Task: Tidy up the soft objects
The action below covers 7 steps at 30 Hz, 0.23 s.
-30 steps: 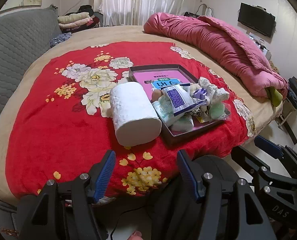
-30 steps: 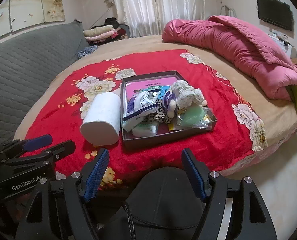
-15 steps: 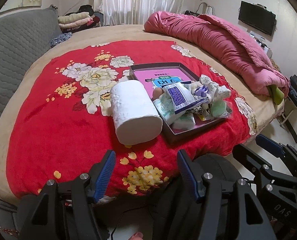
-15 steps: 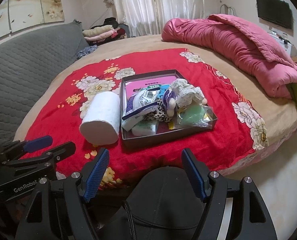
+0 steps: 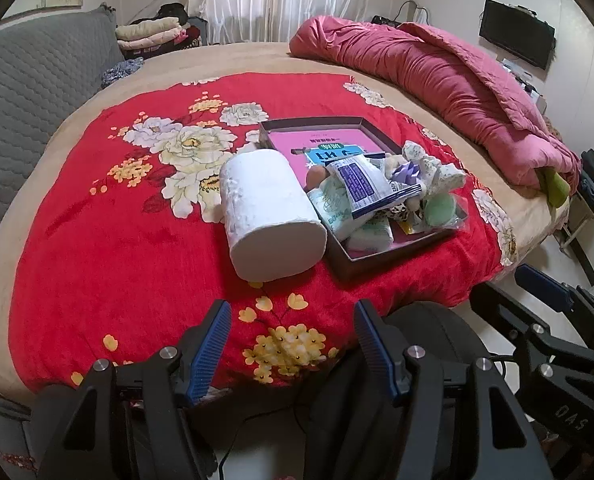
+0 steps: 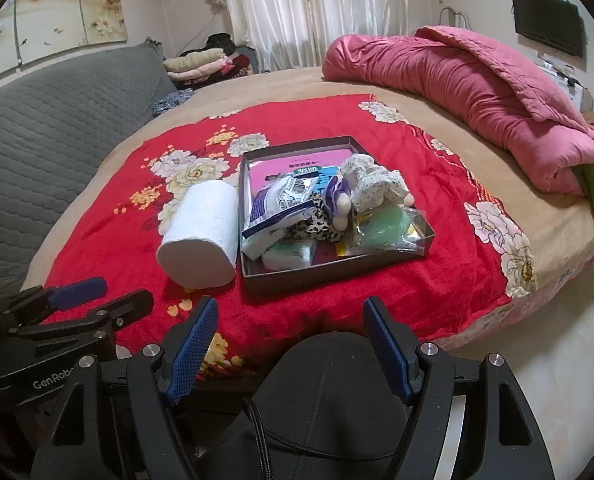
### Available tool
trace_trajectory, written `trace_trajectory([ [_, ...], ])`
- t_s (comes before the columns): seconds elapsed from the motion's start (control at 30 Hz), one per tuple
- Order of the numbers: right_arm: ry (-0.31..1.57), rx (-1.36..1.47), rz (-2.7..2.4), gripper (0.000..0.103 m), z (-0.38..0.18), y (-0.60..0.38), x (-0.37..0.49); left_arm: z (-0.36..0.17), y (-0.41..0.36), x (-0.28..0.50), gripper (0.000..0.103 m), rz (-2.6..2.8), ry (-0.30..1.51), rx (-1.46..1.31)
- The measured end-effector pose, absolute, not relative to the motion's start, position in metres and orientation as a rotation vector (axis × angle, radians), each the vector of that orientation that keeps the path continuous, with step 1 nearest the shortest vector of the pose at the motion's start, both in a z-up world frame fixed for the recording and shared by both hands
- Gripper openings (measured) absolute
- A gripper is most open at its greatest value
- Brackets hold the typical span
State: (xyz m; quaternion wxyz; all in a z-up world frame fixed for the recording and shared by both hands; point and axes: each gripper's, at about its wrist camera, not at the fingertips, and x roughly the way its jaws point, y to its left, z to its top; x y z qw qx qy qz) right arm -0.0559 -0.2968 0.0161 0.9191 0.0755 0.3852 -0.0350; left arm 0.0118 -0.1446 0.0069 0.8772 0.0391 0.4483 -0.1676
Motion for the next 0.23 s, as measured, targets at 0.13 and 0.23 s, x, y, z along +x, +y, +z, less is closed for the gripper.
trace_trajectory([
  [0.13,0.790,0.158,-0.081,0.076,0.0162,-0.2974,-0.0552,0.0028,-0.1440,0.0130,0.063,-0.349,0.947,0.078],
  [0.23,0.788,0.156,-0.086,0.076,0.0161,-0.2973,-0.0549,-0.0006,-0.1416,0.0148,0.063,-0.362,0.962,0.056],
])
